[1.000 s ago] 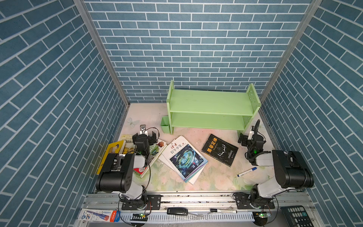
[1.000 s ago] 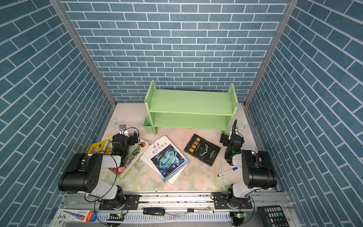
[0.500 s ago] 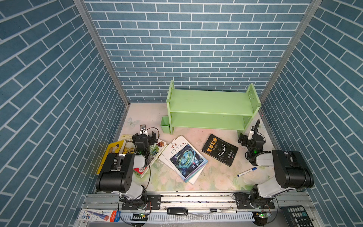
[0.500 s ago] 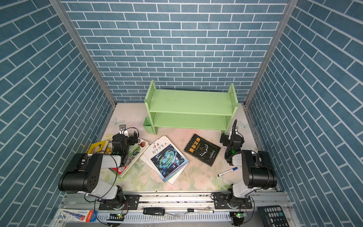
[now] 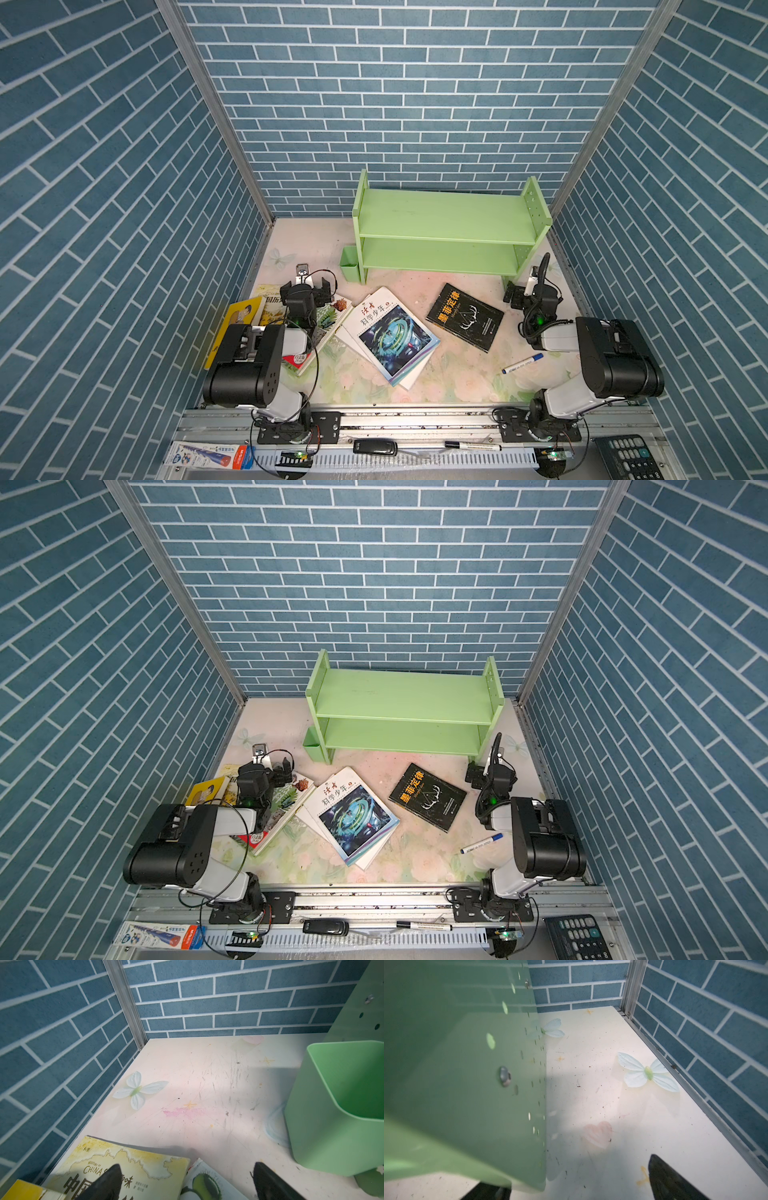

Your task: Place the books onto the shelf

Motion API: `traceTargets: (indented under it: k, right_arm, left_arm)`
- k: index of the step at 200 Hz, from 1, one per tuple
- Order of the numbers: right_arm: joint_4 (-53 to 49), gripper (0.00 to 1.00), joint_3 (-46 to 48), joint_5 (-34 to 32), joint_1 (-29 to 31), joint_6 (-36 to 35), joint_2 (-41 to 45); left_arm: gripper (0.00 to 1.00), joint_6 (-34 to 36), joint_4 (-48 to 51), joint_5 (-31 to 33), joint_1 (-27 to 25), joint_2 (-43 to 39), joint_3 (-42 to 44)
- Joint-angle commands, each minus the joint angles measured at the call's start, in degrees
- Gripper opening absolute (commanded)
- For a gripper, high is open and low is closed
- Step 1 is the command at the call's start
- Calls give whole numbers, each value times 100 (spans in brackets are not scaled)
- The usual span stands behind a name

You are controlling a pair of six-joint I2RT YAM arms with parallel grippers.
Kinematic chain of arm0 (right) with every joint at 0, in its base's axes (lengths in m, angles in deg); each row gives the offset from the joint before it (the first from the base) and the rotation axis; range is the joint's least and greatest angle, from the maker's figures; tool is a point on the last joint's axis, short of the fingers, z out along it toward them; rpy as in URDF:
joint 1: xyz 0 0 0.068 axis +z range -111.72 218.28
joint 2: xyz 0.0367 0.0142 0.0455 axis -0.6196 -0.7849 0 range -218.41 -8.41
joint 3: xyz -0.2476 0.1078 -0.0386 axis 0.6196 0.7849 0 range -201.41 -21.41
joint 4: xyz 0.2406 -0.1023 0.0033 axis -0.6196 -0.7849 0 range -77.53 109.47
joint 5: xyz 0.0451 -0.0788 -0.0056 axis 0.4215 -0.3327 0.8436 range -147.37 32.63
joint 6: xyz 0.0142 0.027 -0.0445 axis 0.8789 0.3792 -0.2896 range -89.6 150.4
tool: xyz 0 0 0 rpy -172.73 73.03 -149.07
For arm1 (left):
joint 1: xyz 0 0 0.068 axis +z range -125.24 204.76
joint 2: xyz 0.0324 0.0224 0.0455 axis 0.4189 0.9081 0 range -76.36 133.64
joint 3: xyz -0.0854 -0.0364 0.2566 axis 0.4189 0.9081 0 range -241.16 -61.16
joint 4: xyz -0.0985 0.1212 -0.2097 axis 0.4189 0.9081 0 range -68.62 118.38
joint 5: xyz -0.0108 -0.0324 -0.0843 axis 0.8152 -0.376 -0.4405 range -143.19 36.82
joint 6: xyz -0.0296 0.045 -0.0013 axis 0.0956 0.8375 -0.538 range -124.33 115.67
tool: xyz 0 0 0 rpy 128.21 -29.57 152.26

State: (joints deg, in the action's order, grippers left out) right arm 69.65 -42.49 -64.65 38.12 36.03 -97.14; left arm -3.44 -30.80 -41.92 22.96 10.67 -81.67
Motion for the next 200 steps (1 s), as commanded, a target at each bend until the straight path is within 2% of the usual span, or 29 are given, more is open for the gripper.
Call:
traceTargets:
  k: [1,107,130,139,160,200]
  right_arm:
    - [150,99,-48,-308,-89,-141,34]
    - [149,99,-55,-304,-89,-138,35]
    - [112,99,10,-160,-89,-186,252]
    - [-333,99,-86,-18,-89,-253,543]
    - [-2215,99,-751,-1,-89,-54,1261]
    - [-4381,99,-1602,1056,-14,1230,1995]
  left_arm:
    - [100,35,-20,-11,-31,22,-2]
    - [100,35,-20,-12,-31,22,-5]
    - [100,35,-20,-14,-31,15,-5]
    - [100,37,-20,-13,-31,27,-5]
    - [100,39,-20,-17,-31,15,0]
    - [100,35,-20,-11,-31,25,-1]
